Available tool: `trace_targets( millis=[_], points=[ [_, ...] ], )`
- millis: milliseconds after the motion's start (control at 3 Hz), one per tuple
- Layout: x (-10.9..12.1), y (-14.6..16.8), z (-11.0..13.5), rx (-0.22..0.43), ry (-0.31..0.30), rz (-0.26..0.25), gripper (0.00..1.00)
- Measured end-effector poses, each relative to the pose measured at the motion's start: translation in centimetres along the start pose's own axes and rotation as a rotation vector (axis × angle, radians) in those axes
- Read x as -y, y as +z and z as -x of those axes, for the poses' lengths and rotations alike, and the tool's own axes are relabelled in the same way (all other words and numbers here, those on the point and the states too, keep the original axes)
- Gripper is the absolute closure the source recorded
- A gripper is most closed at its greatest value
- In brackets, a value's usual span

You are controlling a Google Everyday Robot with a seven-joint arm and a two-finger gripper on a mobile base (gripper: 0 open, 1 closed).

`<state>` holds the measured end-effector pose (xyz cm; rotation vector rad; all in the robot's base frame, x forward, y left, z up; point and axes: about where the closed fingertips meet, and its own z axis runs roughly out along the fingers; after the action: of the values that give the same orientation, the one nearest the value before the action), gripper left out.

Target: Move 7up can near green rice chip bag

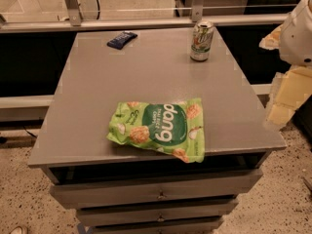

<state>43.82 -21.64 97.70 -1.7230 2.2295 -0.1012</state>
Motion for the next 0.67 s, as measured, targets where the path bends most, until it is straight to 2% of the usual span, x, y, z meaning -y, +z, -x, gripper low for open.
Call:
trace_targets(
  millis=[333, 667],
  points=[
    [0.0, 0.0, 0.0, 0.001, 0.001, -0.002, 0.0],
    [1.8, 1.6, 0.1, 0.046, 0.032, -0.02, 0.0]
  ],
)
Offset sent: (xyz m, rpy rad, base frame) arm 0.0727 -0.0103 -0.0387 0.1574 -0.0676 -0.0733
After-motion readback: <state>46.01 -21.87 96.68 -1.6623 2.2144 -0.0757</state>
